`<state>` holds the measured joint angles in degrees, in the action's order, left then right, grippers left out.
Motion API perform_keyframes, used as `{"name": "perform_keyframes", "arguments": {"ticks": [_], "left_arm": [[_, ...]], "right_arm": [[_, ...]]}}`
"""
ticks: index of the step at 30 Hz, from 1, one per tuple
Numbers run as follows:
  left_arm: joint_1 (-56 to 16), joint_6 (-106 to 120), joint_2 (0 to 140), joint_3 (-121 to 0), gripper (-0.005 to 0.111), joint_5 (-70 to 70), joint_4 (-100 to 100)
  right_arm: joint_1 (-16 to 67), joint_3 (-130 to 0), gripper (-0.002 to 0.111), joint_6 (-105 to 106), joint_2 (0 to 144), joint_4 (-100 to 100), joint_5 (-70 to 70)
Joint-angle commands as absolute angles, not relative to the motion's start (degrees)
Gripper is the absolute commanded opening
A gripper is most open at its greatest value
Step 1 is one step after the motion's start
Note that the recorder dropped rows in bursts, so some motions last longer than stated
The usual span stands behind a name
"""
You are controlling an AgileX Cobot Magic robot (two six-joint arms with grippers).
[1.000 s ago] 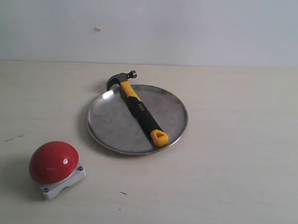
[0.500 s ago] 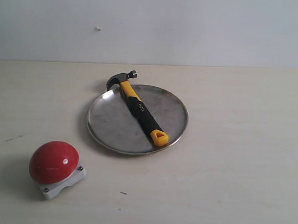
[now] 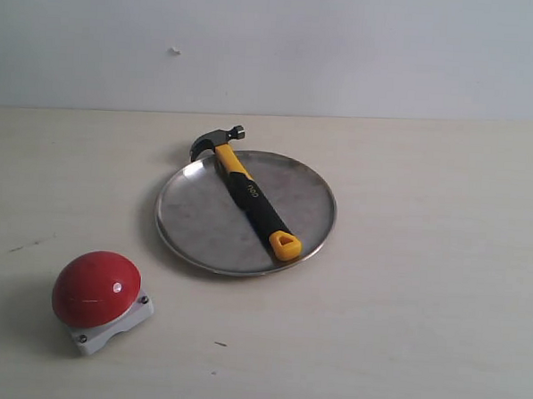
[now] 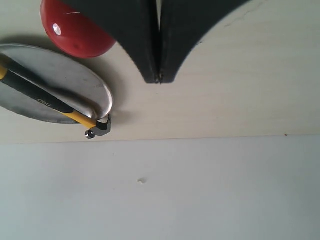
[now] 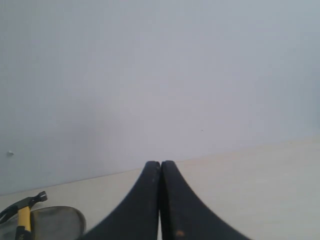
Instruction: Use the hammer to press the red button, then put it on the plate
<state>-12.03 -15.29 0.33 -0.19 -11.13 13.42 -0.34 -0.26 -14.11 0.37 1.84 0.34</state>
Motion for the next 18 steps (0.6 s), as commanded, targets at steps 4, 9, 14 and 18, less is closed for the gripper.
{"name": "perform_keyframes", "arguments": {"ticks": [4, 9, 14, 18], "left_arm": [[-12.0, -15.3, 0.0, 0.0, 0.000, -11.3, 12.9], [-12.0, -15.3, 0.0, 0.0, 0.000, -11.3, 12.9], [-12.0, -15.3, 0.0, 0.0, 0.000, -11.3, 12.9], [-12.0, -15.3, 0.0, 0.0, 0.000, -11.3, 12.9]], "right_arm": [[-2.3, 0.0, 0.000, -14.1, 0.0, 1.8, 2.1], [-2.3, 0.0, 0.000, -18.3, 0.0, 1.8, 2.1], [-2.3, 0.0, 0.000, -18.2, 0.0, 1.8, 2.1], [-2.3, 0.0, 0.000, -18.2, 0.0, 1.8, 2.1]]}}
